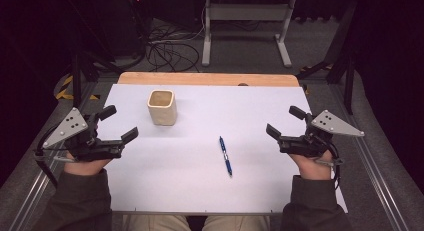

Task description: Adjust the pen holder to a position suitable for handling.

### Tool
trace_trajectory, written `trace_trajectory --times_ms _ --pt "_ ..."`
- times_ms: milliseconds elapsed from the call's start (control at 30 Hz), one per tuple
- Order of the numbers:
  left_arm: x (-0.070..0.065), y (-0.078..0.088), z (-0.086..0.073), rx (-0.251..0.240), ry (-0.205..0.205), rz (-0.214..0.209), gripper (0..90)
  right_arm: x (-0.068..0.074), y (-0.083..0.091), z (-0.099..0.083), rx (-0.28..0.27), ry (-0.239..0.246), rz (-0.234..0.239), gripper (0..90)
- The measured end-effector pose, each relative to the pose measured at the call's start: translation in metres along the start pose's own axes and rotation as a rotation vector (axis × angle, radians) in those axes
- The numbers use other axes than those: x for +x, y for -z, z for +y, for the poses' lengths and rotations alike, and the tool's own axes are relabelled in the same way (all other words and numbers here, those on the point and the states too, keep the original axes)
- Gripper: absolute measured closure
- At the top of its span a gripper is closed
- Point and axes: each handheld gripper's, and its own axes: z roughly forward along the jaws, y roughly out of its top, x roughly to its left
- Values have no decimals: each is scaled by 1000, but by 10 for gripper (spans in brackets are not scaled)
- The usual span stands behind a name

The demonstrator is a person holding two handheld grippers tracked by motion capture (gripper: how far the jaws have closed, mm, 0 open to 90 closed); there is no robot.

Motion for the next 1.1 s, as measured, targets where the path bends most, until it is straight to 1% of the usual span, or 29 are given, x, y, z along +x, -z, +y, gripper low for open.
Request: trace_trajectory --times_ms 33,67,167,200,233,267,400,533,633,767,833,933,1100 --pt "0 0 0 -2 0 0 48 0 0 0 0 0 0 45" --pt "-1 1 1 -4 -2 -3 49 1 -1 -2 12 10 -10 62" --pt "-1 0 1 -2 -5 -8 49 3 -3 -5 34 15 -25 84" --pt "-1 0 1 -2 -5 -8 49 4 -3 -7 48 7 -27 96" --pt "-1 0 1 -1 -6 -9 49 4 -3 -7 48 7 -27 96" --pt "-2 0 1 -5 -4 -10 49 4 -5 -10 64 3 -29 104" --pt "-2 2 1 -9 -7 -9 49 7 -10 -17 86 4 -34 116" --pt "-2 2 1 -10 -1 -9 50 11 -14 -23 91 2 -38 132" --pt "-2 2 1 -4 -6 -10 50 14 -19 -32 113 8 -56 141" --pt "-2 2 1 -10 -2 -11 51 18 -21 -39 118 9 -71 141" --pt "-2 3 1 -8 -2 -10 52 19 -22 -41 118 6 -73 141" --pt "-2 2 1 -8 -3 -14 52 22 -23 -46 120 15 -91 145" --pt "-2 2 1 0 -3 -24 54 26 -24 -50 128 9 -94 161"
